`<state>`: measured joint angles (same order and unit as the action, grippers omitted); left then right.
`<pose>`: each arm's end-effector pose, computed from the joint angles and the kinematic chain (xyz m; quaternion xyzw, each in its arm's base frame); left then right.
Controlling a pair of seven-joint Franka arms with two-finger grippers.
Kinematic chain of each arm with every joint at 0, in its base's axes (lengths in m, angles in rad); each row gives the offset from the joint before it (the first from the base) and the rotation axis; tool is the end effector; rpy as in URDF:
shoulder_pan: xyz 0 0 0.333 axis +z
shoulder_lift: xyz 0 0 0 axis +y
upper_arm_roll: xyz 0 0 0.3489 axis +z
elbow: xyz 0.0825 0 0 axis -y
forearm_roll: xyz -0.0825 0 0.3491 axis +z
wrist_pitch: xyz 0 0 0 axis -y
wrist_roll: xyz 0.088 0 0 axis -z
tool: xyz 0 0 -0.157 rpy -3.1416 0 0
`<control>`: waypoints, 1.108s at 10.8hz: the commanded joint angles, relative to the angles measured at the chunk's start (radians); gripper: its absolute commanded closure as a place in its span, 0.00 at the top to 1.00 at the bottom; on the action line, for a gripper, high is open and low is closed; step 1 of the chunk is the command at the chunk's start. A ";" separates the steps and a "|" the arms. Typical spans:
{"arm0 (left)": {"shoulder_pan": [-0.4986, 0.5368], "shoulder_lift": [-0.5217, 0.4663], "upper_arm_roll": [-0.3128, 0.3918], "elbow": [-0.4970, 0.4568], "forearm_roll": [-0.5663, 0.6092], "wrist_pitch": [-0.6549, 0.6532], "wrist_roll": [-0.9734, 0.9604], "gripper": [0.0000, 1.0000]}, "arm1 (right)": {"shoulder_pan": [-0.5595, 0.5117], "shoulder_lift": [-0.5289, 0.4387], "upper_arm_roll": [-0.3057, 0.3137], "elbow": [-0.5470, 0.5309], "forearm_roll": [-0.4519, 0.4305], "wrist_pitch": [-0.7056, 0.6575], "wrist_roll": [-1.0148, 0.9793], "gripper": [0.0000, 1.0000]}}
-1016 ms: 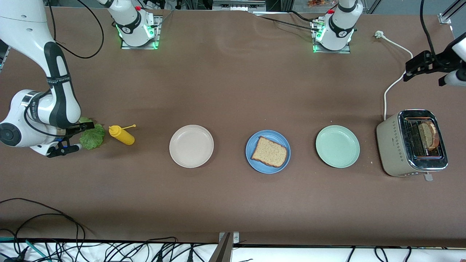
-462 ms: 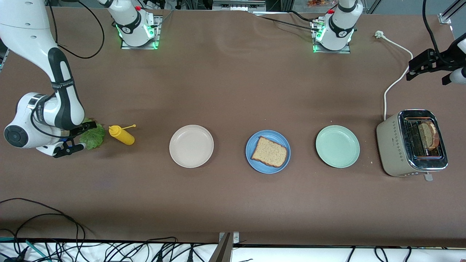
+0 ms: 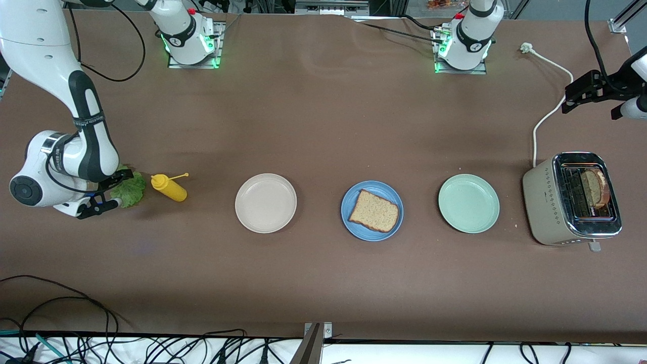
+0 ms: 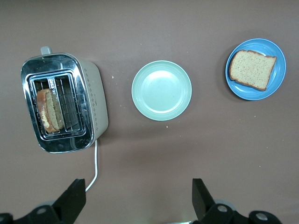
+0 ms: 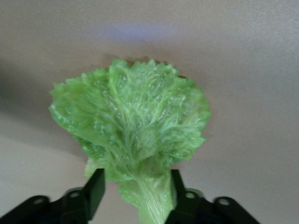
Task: Make sandwich in blue plate with both arms
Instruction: 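Lower the right gripper onto the lettuce leaf and grasp it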
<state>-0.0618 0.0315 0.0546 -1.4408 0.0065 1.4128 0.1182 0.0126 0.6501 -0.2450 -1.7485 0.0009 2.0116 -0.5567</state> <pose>0.5112 -0.0031 0.6336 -0.9976 0.0622 0.0299 0.0024 0.5842 -0.1300 0.1911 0.9657 0.1680 -0.1982 0.0003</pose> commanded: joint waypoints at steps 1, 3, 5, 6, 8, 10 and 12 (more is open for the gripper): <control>-0.001 0.014 0.001 0.022 0.013 -0.009 -0.012 1.00 | -0.008 0.002 0.003 0.000 0.005 -0.001 -0.023 0.00; 0.000 0.015 0.001 0.022 0.013 -0.009 -0.012 1.00 | -0.008 0.000 0.001 0.006 0.008 -0.001 -0.038 0.00; 0.000 0.015 0.001 0.022 0.013 -0.009 -0.012 1.00 | -0.008 -0.004 0.001 0.012 0.008 -0.001 -0.060 0.00; 0.000 0.015 0.001 0.022 0.013 -0.009 -0.012 1.00 | -0.008 -0.009 0.001 0.017 0.008 -0.005 -0.060 0.00; 0.000 0.015 0.001 0.022 0.013 -0.009 -0.012 1.00 | -0.005 -0.027 0.000 0.035 0.008 -0.034 -0.060 0.00; 0.000 0.015 0.001 0.022 0.012 -0.009 -0.012 1.00 | -0.002 -0.049 0.000 0.117 0.007 -0.199 -0.048 0.00; 0.000 0.015 0.001 0.022 0.013 -0.009 -0.012 1.00 | 0.004 -0.065 0.003 0.211 0.005 -0.343 -0.045 0.00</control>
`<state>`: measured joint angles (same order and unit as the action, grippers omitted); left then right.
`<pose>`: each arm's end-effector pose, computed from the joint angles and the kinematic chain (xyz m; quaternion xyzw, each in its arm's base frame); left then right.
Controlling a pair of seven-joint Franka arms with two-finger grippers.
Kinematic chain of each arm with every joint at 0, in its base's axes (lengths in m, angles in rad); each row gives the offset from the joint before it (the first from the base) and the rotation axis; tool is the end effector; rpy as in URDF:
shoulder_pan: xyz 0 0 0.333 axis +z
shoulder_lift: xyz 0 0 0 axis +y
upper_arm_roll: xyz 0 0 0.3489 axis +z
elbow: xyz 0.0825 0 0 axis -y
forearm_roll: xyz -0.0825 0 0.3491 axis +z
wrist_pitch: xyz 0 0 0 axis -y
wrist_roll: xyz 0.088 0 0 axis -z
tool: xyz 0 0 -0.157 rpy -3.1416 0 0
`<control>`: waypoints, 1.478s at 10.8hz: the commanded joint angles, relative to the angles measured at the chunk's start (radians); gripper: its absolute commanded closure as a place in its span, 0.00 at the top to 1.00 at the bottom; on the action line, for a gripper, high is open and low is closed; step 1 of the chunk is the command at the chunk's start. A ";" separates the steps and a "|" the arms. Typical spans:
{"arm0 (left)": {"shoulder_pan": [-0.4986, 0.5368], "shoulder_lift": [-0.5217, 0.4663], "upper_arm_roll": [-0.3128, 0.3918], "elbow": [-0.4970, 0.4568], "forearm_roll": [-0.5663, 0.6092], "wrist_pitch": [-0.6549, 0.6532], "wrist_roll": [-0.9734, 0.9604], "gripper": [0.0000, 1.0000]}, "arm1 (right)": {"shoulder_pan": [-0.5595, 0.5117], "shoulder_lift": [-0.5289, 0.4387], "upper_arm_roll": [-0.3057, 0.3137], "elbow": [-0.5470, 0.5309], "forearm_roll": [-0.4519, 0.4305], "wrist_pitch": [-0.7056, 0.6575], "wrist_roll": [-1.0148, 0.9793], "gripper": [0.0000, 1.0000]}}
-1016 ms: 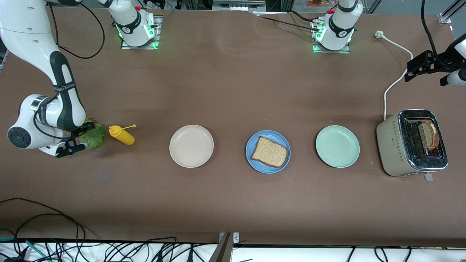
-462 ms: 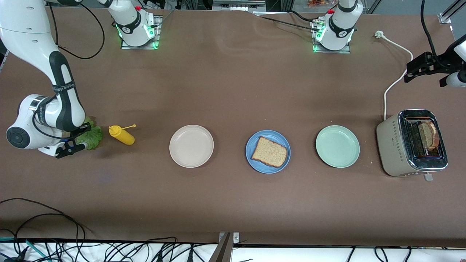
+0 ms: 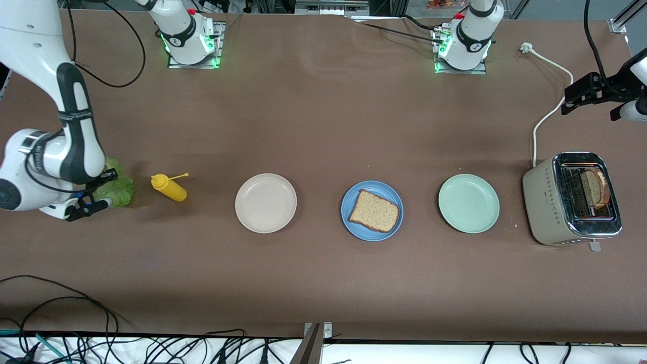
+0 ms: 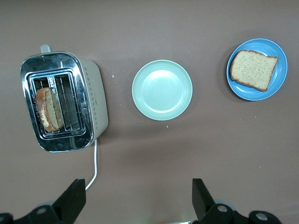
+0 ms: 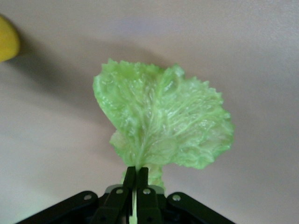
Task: Make sandwich in blue plate with both arms
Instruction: 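Lower the right gripper onto the lettuce leaf and grasp it, then carry the lettuce with the right gripper over the blue plate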
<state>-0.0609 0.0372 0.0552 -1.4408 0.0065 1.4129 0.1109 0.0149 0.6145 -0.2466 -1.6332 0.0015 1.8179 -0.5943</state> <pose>0.5129 -0.0025 0.6307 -0.9978 0.0578 0.0327 0.0025 0.5953 -0.1256 0.2463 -0.9590 -0.1824 0.2162 0.0152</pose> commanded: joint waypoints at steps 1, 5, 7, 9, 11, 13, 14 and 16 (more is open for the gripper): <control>0.000 0.010 0.000 0.022 0.013 -0.009 -0.005 1.00 | 0.016 -0.048 0.003 0.123 0.003 -0.191 -0.006 0.00; 0.000 0.010 0.000 0.022 0.012 -0.009 -0.005 1.00 | 0.100 -0.198 0.004 0.153 0.003 -0.333 0.135 0.00; 0.000 0.012 0.000 0.022 0.013 -0.008 -0.005 1.00 | 0.160 -0.234 0.007 0.203 0.009 -0.408 0.230 0.00; 0.000 0.013 0.000 0.022 0.013 -0.008 -0.005 1.00 | 0.221 -0.234 0.006 0.298 0.079 -0.515 0.347 0.00; 0.000 0.013 0.000 0.022 0.013 -0.008 -0.005 1.00 | 0.279 -0.234 0.007 0.349 0.181 -0.522 0.466 0.00; 0.000 0.015 0.000 0.022 0.013 -0.008 -0.005 1.00 | 0.353 -0.208 0.007 0.410 0.259 -0.474 0.574 0.00; 0.000 0.013 0.000 0.022 0.013 -0.008 -0.005 1.00 | 0.390 -0.197 0.006 0.427 0.317 -0.415 0.611 0.00; 0.000 0.013 0.000 0.022 0.013 -0.008 -0.005 1.00 | 0.459 -0.184 0.006 0.427 0.395 -0.316 0.677 0.00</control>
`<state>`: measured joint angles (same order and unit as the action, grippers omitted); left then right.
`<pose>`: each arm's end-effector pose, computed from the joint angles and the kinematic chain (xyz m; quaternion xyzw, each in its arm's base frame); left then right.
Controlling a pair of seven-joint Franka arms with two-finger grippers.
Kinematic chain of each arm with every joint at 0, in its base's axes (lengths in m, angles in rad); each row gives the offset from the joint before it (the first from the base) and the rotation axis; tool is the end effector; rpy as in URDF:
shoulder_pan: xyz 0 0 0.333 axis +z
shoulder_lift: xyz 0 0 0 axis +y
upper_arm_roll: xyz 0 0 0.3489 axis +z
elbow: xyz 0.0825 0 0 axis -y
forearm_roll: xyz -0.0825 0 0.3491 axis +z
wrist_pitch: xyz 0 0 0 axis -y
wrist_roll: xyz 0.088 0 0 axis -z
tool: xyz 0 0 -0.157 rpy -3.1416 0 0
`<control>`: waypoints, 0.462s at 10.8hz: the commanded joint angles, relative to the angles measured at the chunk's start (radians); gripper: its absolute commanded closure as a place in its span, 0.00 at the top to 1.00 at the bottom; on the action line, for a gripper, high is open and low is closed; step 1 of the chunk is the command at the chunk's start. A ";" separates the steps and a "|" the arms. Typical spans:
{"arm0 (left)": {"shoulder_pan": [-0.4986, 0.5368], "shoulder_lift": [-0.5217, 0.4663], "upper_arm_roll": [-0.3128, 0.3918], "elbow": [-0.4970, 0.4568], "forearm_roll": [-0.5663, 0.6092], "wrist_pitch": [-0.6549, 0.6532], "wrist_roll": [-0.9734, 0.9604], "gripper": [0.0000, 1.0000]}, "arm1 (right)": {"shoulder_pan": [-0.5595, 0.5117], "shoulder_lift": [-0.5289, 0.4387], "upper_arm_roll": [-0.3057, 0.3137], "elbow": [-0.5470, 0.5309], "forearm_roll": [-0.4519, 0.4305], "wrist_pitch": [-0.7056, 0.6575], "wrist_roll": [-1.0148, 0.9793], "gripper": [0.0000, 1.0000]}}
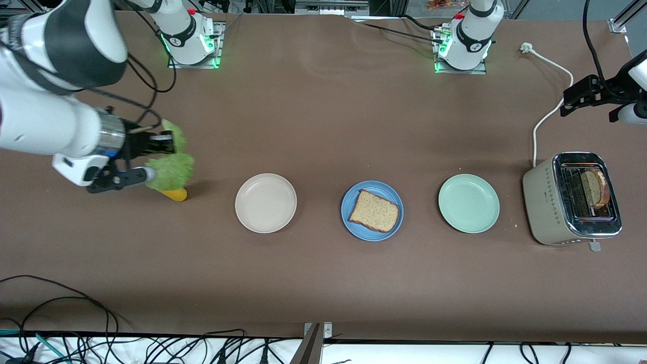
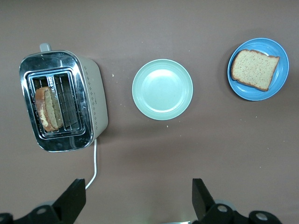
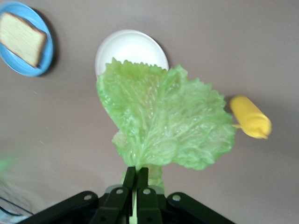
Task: Make sandwich in blue plate with both arms
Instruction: 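Carry the lettuce with the right gripper over the blue plate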
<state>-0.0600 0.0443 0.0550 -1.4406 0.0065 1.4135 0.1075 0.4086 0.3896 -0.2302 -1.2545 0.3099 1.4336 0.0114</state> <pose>0.5152 -0.0022 0.6272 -0.9978 0.0558 0.0358 0.0026 0.5904 0.1853 0.5178 -0.9845 -0.0920 0.1103 0.1006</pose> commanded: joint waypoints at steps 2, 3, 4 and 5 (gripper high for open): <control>-0.001 0.008 0.000 0.022 0.013 -0.008 -0.002 1.00 | 0.155 0.051 -0.011 0.047 0.097 0.167 0.175 0.00; -0.001 0.008 0.000 0.022 0.013 -0.008 -0.002 1.00 | 0.204 0.064 -0.011 0.047 0.097 0.219 0.232 0.00; -0.001 0.008 0.000 0.022 0.013 -0.008 -0.002 1.00 | 0.254 0.081 -0.011 0.044 0.098 0.288 0.290 0.00; -0.001 0.008 0.000 0.022 0.013 -0.008 -0.002 1.00 | 0.300 0.101 -0.011 0.044 0.098 0.368 0.352 0.00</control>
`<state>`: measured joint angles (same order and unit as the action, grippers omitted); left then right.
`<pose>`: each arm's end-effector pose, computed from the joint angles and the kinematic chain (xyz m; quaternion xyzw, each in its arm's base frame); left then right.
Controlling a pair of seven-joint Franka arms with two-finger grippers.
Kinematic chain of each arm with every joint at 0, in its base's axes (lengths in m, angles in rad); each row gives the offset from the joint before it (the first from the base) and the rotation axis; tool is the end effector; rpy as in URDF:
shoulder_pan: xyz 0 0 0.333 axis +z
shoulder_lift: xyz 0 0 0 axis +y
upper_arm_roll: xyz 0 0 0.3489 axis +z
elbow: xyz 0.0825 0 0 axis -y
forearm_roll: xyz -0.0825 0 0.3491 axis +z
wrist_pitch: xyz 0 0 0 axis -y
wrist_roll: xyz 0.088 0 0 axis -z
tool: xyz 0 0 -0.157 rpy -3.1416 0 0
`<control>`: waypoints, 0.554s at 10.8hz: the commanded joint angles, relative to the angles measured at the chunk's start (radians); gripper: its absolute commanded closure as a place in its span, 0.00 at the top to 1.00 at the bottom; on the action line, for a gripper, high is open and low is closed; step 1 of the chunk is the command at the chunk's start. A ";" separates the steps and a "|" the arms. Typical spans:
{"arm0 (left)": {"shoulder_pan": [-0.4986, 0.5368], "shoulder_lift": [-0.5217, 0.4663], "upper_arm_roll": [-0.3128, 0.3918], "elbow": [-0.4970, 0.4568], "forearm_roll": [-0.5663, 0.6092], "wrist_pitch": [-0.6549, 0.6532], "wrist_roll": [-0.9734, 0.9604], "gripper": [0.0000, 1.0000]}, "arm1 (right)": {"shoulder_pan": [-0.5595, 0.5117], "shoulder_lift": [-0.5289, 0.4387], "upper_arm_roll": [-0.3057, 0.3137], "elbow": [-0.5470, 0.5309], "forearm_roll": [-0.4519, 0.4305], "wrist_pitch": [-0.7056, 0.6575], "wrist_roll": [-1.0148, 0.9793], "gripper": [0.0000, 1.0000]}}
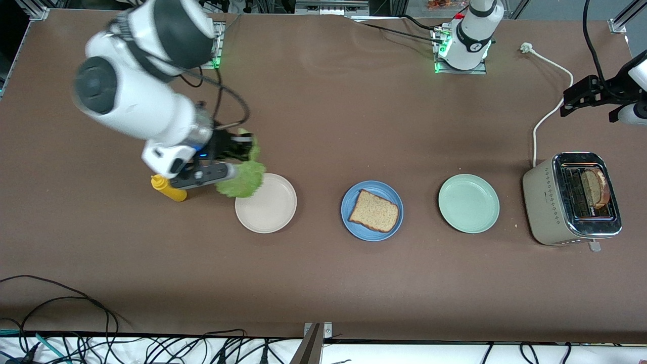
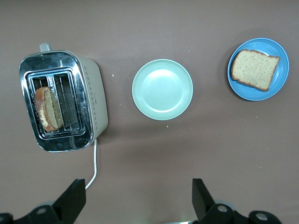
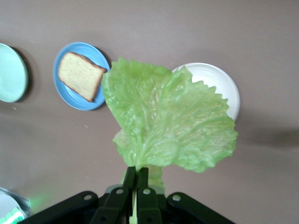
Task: Make sandwich in blue plate with both arms
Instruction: 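Carry the lettuce with the right gripper over the blue plate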
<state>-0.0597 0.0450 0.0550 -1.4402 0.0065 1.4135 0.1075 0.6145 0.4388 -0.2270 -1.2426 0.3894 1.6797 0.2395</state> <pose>0.5154 -0.0021 0.6270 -0.9978 0.0556 0.0360 0.0026 0.5824 0.3315 0.5115 -0.9873 -0.0635 0.0415 0.1393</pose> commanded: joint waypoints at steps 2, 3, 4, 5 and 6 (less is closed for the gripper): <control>-0.002 0.007 0.000 0.021 0.013 -0.008 -0.002 1.00 | 0.172 0.113 -0.014 0.034 0.042 0.291 0.251 0.00; -0.002 0.007 0.000 0.021 0.013 -0.008 -0.002 1.00 | 0.198 0.138 -0.014 0.034 0.060 0.357 0.318 0.00; -0.002 0.007 0.000 0.021 0.013 -0.008 -0.002 1.00 | 0.218 0.161 -0.012 0.035 0.069 0.398 0.367 0.00; -0.002 0.007 0.000 0.021 0.013 -0.008 -0.002 1.00 | 0.238 0.182 -0.012 0.035 0.094 0.438 0.423 0.00; -0.002 0.007 0.000 0.021 0.013 -0.008 -0.002 1.00 | 0.258 0.202 -0.012 0.034 0.126 0.484 0.450 0.00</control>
<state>-0.0594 0.0455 0.0551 -1.4397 0.0065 1.4135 0.1075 0.8387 0.5886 -0.2268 -1.2421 0.4445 2.0923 0.6064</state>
